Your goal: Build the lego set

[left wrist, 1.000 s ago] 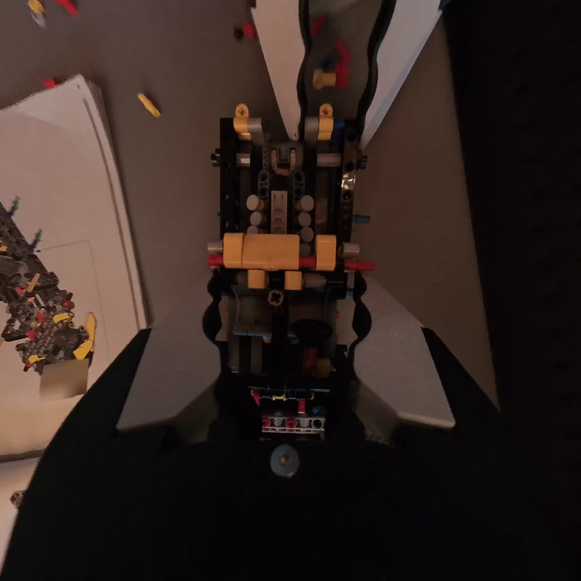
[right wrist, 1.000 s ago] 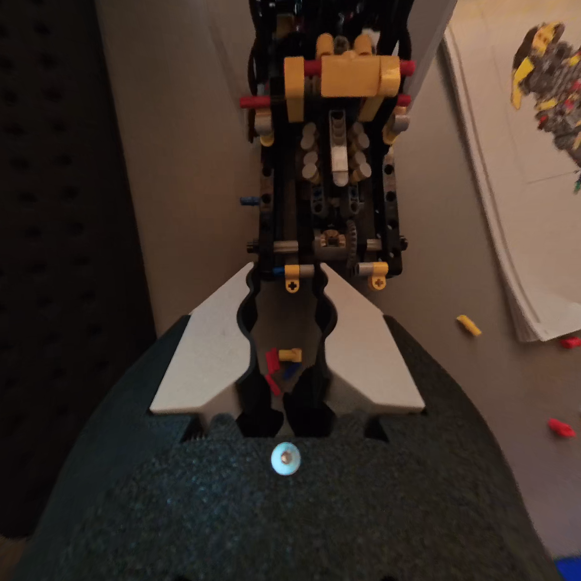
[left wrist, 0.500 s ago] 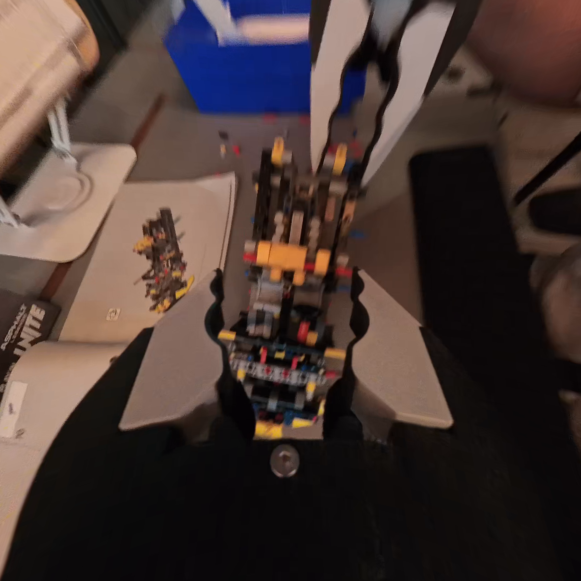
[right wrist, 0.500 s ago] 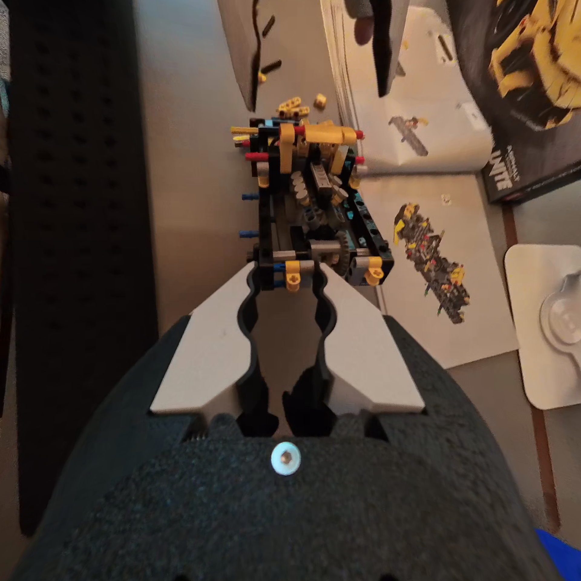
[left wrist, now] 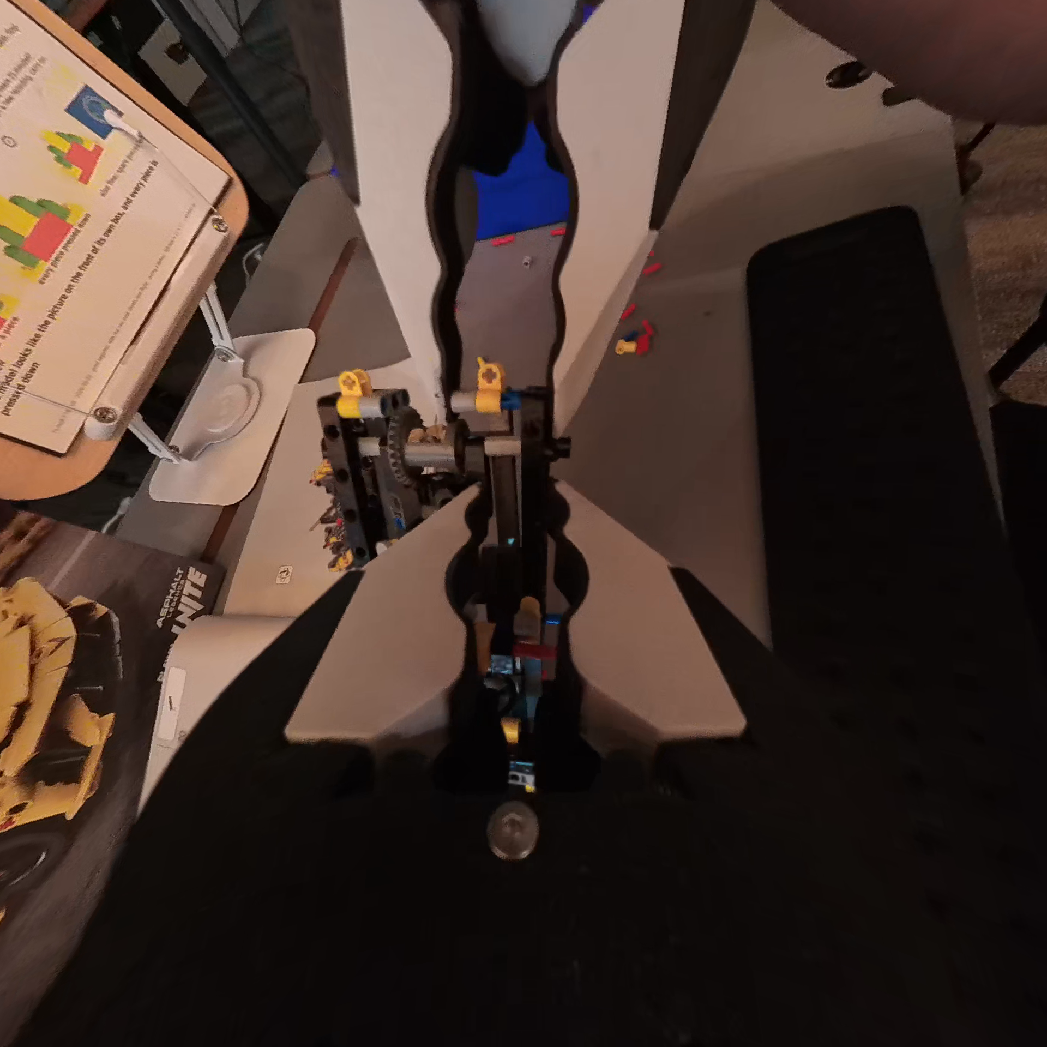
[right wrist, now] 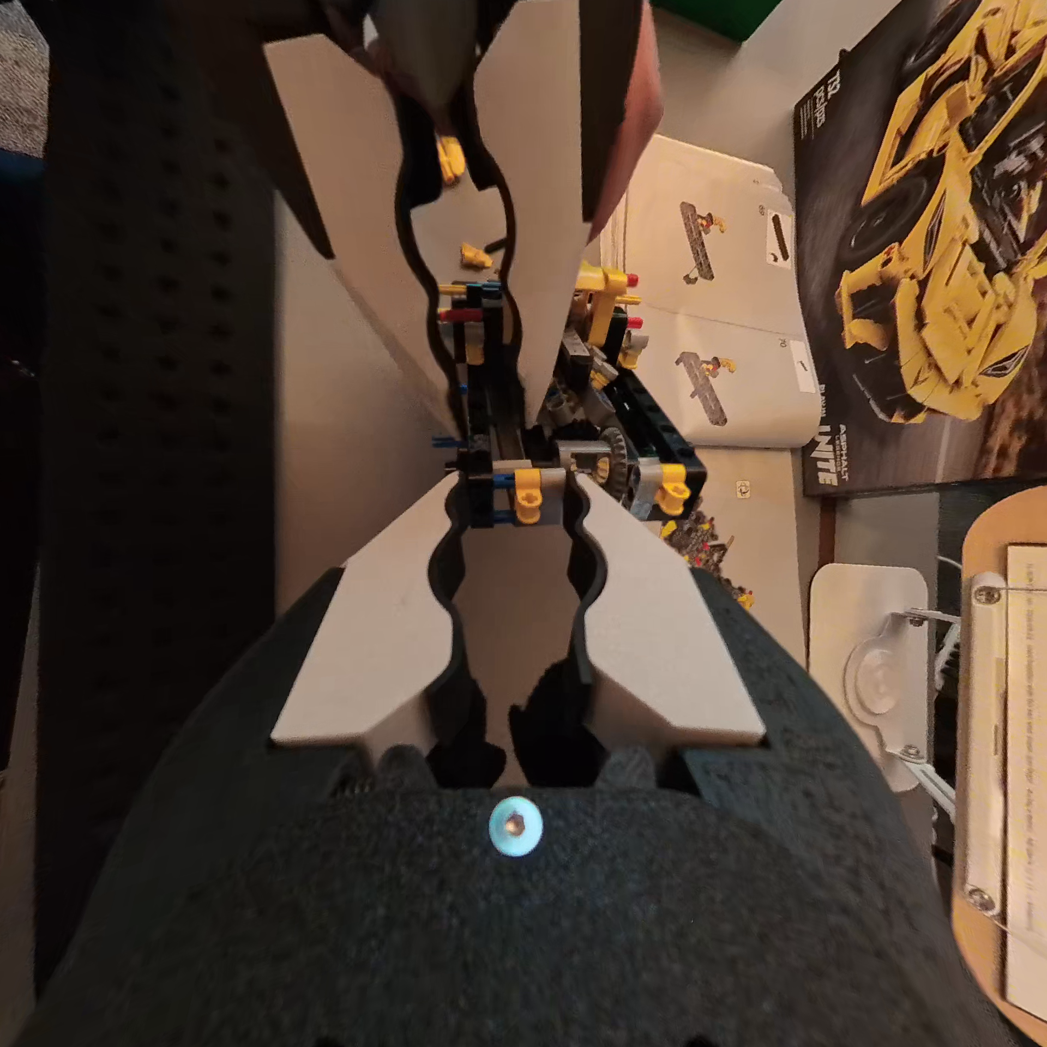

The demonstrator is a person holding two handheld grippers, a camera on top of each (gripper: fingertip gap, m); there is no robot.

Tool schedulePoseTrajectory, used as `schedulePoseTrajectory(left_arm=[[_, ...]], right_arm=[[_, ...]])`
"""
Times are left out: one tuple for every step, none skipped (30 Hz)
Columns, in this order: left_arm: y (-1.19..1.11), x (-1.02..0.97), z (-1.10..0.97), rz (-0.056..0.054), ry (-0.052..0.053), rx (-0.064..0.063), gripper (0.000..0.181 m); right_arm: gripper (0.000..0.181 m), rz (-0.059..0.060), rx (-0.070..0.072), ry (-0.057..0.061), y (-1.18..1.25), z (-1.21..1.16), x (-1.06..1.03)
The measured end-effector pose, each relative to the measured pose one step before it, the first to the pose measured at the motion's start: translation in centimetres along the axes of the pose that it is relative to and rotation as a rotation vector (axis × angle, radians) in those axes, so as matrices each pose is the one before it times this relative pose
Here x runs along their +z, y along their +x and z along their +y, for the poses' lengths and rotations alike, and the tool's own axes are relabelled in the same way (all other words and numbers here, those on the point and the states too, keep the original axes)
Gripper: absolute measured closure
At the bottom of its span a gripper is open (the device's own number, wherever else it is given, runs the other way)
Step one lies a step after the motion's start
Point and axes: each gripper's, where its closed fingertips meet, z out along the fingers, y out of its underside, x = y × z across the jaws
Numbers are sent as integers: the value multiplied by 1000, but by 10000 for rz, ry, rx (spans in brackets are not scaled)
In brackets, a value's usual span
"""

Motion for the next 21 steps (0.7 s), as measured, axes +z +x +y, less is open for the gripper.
schedulePoseTrajectory(left_arm=[[130, -95, 57, 69, -104, 131, 165], [150, -57, 24, -29, -80, 231, 170], [47, -26, 36, -168, -67, 278, 173], [-81, 1, 40, -265, -52, 281, 173], [-119, -5, 58, -273, -46, 250, 173], [-139, 2, 93, -261, -47, 145, 172], [-108, -22, 75, -211, -44, 76, 172], [-134, -72, 62, -210, -28, 90, 172], [-173, -142, 11, -254, 22, 125, 172], [-185, -169, -35, -294, 39, 133, 171], [-173, -166, -27, -305, 5, 54, 171], [-60, -194, 10, -239, -18, 88, 168], [49, -261, -22, -93, 21, 198, 163], [-21, -222, 101, 10, -40, 83, 159], [-175, -184, 75, 59, -15, -152, 159], [-305, -201, 40, 87, 46, -259, 164], [-246, -203, 88, 183, 48, -280, 166], [-218, -206, 60, 242, 61, -458, 167], [-130, -207, 22, 282, 112, -582, 168], [-144, -216, -58, 191, 269, -505, 169], [-125, -283, -140, 97, 422, -303, 169]], right_arm=[[149, 28, -65, -105, 56, -122, 25], [149, 28, -41, -53, 59, -151, 24], [149, 31, -56, -35, 77, -105, 14], [150, 22, -58, -25, 55, -64, 29], [150, 9, 12, 5, 87, -50, 56], [150, -11, 54, 23, 117, -52, 77], [150, -33, 20, 49, 90, -62, 69], [150, -35, 6, 93, 92, -143, 59], [150, -43, 3, 138, 111, -280, -3], [150, -73, -1, 163, 73, -360, -19], [149, -103, -38, 193, 9, -503, -24], [150, -109, -103, 221, -49, -689, -23], [150, -30, -233, 20, 20, -490, 40], [149, -59, -199, -45, -35, -498, 32], [149, -19, -153, -128, 41, -427, 33], [149, 36, -212, -150, 83, -316, 54], [149, 50, -117, -117, 174, -214, 48], [150, 16, 26, 18, 212, -281, 26], [149, -33, 118, 90, 175, -215, 32], [149, -47, 134, 234, 165, -269, -22], [149, -41, 141, 423, 133, -402, -65]])
